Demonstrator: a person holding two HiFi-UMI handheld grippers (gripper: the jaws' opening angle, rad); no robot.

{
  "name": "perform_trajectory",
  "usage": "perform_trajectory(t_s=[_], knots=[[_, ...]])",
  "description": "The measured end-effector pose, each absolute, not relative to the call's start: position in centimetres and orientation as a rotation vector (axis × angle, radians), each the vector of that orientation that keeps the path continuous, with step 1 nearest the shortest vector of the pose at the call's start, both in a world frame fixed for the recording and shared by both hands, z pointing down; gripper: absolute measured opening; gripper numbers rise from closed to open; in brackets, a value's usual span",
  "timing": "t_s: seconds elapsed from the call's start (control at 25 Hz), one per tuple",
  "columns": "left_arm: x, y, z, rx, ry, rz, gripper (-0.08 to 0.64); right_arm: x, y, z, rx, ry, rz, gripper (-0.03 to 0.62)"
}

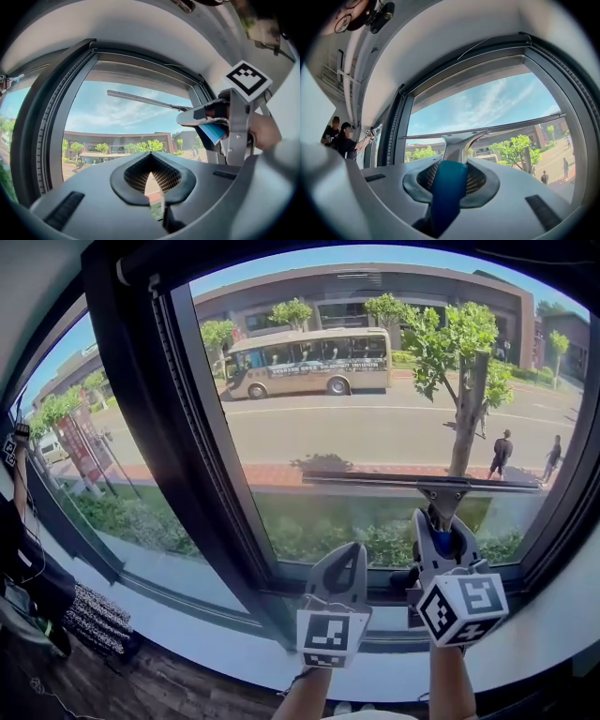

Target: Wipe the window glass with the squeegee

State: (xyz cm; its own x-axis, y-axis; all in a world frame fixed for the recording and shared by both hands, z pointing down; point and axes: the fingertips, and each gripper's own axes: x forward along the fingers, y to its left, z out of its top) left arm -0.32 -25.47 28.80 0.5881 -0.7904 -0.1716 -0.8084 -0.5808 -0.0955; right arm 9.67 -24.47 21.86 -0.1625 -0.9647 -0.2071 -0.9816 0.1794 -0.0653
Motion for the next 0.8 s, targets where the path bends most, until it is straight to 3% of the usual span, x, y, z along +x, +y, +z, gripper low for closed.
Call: perform_trajectory(t_s=[0.56,0.8], knots=[[-4.4,-25.1,25.9,-2.545,1.439,0.21,-0.005,3.6,-27.9,7.0,-1.565,2.323,0.249,0.077],[-5.0,-24.4,24.9,-2.527,1.421,0.234,-0.005,0.8,-29.2,2.6,-1.629,2.294,0.356,0.077]])
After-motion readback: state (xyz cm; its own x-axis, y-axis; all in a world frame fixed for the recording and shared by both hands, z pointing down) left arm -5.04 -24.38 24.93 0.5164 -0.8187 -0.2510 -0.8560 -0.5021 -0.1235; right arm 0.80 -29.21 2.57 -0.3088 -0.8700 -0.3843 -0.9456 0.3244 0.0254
